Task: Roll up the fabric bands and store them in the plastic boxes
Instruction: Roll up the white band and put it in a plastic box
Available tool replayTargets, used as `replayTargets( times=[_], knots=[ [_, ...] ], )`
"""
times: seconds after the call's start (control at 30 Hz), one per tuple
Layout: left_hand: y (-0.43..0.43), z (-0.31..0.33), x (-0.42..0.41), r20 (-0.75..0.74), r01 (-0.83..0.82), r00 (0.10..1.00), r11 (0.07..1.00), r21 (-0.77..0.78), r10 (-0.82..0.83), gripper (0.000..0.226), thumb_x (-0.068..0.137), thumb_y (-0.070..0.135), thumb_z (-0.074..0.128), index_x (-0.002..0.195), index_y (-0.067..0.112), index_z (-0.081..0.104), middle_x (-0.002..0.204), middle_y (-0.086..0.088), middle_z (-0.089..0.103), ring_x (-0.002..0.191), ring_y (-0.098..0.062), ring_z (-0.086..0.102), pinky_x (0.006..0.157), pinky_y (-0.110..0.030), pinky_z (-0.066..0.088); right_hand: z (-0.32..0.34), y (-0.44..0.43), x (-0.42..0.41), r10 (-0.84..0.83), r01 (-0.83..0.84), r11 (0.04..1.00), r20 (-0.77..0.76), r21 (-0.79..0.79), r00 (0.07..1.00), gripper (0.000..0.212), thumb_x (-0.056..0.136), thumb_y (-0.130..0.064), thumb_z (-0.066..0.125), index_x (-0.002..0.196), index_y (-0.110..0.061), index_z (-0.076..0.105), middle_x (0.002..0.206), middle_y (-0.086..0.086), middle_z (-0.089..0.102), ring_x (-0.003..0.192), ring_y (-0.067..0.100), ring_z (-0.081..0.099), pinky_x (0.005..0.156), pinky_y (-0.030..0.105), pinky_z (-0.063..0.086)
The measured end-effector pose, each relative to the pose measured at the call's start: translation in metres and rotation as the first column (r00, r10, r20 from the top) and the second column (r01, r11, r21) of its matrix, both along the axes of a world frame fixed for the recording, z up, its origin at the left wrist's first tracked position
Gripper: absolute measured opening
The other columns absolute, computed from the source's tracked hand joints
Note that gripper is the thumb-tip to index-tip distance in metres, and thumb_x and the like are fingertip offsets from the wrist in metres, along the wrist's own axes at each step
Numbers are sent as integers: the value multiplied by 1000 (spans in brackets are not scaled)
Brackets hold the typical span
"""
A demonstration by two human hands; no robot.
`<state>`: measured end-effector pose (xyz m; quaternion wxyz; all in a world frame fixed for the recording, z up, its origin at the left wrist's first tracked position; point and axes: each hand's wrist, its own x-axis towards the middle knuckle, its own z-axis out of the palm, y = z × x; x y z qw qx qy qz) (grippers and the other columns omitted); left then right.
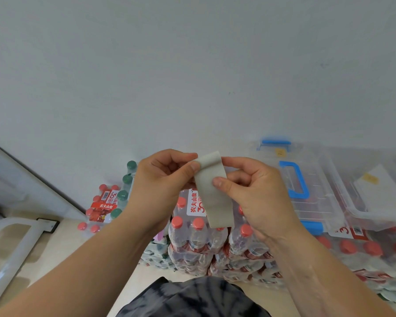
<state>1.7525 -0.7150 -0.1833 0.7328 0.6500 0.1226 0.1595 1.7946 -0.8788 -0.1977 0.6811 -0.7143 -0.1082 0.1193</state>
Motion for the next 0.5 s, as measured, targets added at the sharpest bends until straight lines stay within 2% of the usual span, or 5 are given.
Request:
replayTargets(
  times=[0.07, 0.17, 0.27, 0.4, 0.5],
  knots=[
    [-1, -1, -1, -6, -2, 1000, 1000, 21, 3, 10, 85, 0, 71, 85, 9, 73, 81, -5, 77, 75, -19, 74, 66, -26, 59, -1, 0, -1, 2, -2, 1000, 7, -4, 1000, 33, 84, -14, 79, 106, -37, 71, 76, 6, 76, 88, 21, 75, 92, 53, 57],
    [-1, -2, -4, -10, 3, 1000, 988, 156, -1, 17, 83, -1, 74, 82, 16, 75, 82, 1, 78, 79, -13, 74, 71, -22, 58, -1, 0, -3, -7, 7, 1000, -6, 21, 1000, 34, 85, -14, 78, 107, -37, 68, 75, 1, 76, 92, 17, 74, 99, 47, 54],
    [0, -4, -5, -5, 11, 1000, 973, 231, -10, 22, 83, -1, 76, 80, 20, 76, 78, 3, 77, 74, -12, 72, 68, -23, 59, -1, 2, -5, -7, 9, 999, -29, 47, 1000, 34, 83, -17, 79, 110, -35, 69, 81, 2, 78, 96, 18, 74, 100, 47, 54],
    [3, -10, -4, 62, 39, 996, 945, 325, -63, 20, 80, -8, 77, 83, 13, 76, 82, -4, 74, 77, -22, 69, 73, -25, 57, 0, 4, -7, -98, 104, 989, -61, 102, 993, 35, 68, -45, 77, 98, -29, 74, 83, 0, 79, 91, 19, 74, 94, 53, 56],
    [3, -15, -4, 105, 56, 989, 912, 407, -108, 20, 78, -9, 78, 84, 11, 76, 85, -5, 72, 81, -26, 69, 74, -28, 56, -2, 4, -7, -155, 163, 981, -78, 104, 985, 21, 75, -38, 79, 90, -23, 76, 83, 0, 79, 87, 22, 74, 88, 56, 58]
  ],
)
